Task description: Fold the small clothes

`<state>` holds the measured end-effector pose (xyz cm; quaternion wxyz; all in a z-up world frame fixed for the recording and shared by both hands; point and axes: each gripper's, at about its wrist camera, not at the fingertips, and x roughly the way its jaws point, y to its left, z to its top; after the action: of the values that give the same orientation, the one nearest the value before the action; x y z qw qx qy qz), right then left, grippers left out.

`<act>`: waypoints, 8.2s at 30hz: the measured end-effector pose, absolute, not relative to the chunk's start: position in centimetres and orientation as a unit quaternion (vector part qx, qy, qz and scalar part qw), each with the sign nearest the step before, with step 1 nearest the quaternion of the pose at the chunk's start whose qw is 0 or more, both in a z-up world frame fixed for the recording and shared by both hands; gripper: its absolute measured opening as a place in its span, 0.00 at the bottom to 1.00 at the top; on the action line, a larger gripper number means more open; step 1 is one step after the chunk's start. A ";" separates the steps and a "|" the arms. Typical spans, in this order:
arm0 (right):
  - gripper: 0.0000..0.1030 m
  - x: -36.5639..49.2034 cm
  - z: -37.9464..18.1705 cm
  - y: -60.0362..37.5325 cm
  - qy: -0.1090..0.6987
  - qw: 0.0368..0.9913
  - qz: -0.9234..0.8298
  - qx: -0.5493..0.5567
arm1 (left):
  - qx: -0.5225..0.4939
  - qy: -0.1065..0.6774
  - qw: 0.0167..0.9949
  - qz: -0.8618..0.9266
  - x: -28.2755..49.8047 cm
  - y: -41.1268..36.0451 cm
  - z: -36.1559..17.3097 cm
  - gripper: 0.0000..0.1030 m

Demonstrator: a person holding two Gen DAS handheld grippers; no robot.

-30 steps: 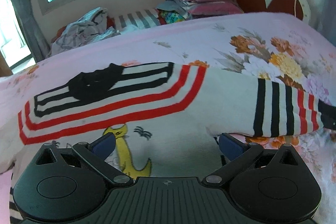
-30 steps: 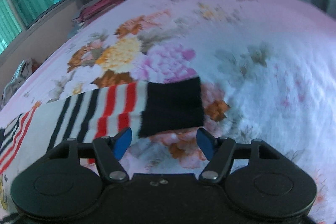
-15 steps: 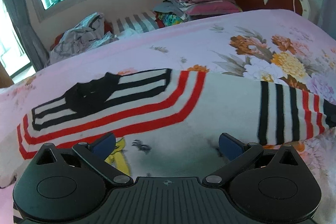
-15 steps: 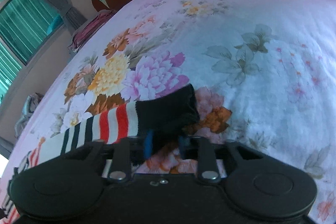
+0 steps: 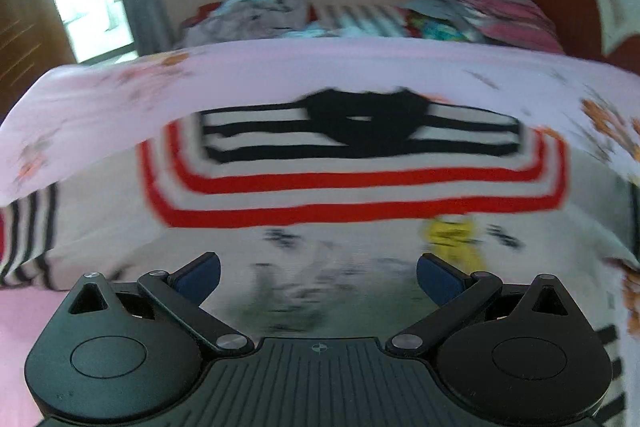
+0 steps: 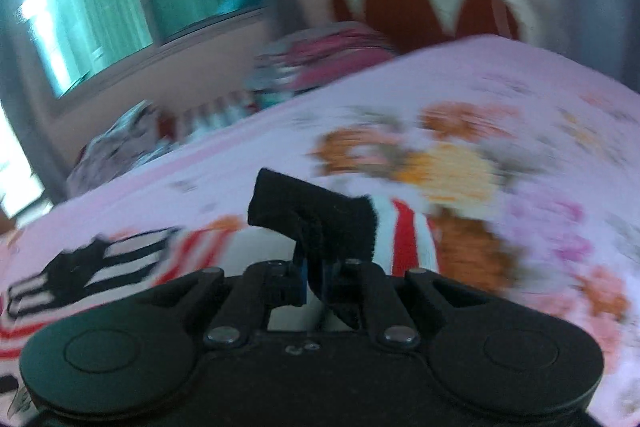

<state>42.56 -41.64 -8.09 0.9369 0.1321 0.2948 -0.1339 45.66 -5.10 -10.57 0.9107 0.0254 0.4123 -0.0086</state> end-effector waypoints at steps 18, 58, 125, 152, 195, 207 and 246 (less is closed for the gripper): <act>0.07 50.7 -13.4 -19.4 0.396 0.917 0.053 0.001 | -0.044 0.426 0.902 0.047 45.8 8.5 -13.3 1.00; 0.47 41.4 -12.9 -37.6 0.410 0.902 -0.032 0.131 | -0.107 0.411 0.903 -0.070 53.1 -0.4 -13.7 0.07; 0.16 56.8 -13.2 -38.8 0.432 0.901 0.034 0.030 | 0.061 0.379 0.911 -0.151 55.1 -10.4 -16.3 0.42; 0.30 43.6 -10.8 -32.9 0.398 0.916 -0.039 0.039 | 0.028 0.382 0.918 -0.106 50.3 -0.7 -17.1 0.45; 0.32 46.0 -8.8 -24.7 0.373 0.924 -0.039 0.072 | -0.193 0.277 0.940 0.054 49.1 24.9 -14.8 0.04; 0.32 44.4 -8.7 -28.3 0.361 0.925 -0.046 0.113 | -0.038 0.325 0.935 -0.135 53.0 0.4 -13.1 0.04; 0.33 50.4 -14.3 -23.4 0.426 0.891 0.059 0.142 | 0.027 0.361 0.931 -0.035 43.7 10.4 -18.6 0.62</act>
<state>50.36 -23.36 -14.32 0.8915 0.1416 0.4264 0.0585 43.72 10.43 -18.59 0.9315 0.0265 0.3611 -0.0348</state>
